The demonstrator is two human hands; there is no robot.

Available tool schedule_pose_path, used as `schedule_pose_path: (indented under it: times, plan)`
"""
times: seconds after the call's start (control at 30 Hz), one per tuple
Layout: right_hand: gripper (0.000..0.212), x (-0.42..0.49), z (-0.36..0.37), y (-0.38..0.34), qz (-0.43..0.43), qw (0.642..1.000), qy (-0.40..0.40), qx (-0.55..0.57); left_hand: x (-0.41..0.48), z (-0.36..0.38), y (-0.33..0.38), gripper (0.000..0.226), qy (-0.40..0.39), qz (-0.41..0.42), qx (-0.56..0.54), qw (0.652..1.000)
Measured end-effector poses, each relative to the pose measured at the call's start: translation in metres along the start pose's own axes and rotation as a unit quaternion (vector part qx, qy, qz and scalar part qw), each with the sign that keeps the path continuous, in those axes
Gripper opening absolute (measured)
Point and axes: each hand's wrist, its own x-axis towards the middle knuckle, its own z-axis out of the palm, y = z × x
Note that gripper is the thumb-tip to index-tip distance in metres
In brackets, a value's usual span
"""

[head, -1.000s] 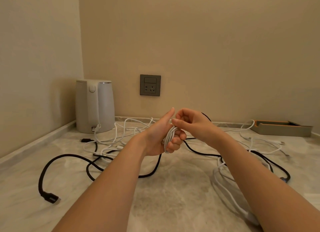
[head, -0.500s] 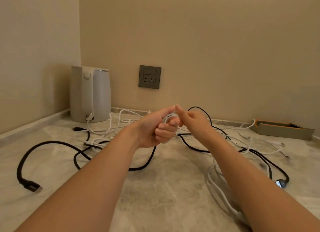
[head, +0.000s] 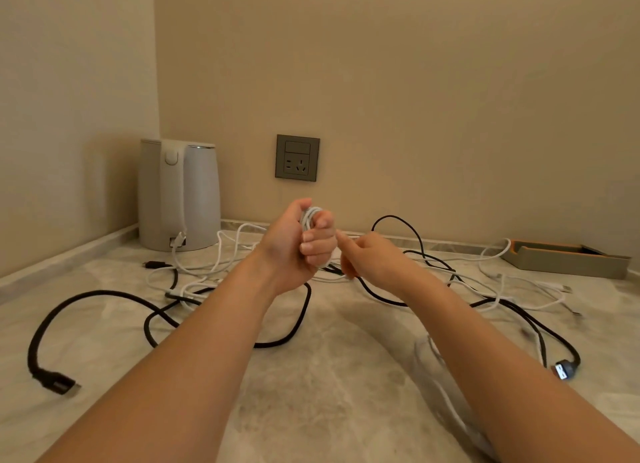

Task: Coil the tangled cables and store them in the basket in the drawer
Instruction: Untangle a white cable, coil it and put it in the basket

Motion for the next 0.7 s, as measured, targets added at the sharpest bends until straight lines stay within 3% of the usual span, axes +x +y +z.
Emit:
schedule_pose_path:
  times: [0.17,0.3,0.4,0.53,0.7]
  plan:
    - [0.022,-0.008,0.007,-0.013,-0.049,0.984,-0.087,-0.148,0.002,-0.001,0.003,0.055,0.08,0.065,-0.107,0.989]
    - [0.034,-0.019,-0.005,-0.025,-0.034,0.963,-0.139,-0.228,0.006,-0.001,-0.001,0.053,0.134,0.108,-0.091,0.981]
    - [0.029,-0.027,-0.012,-0.032,-0.041,0.948,-0.163,-0.272,0.008,-0.006,0.004,0.05,0.195,0.157,-0.093,0.964]
    - [0.022,-0.026,-0.012,-0.034,-0.091,0.96,-0.093,-0.249,0.01,-0.011,0.007,0.049,0.248,0.172,-0.086,0.949]
    - [0.036,-0.027,-0.013,-0.035,-0.165,0.936,0.034,-0.308,0.012,-0.008,0.002,0.042,0.292,0.169,-0.01,0.941]
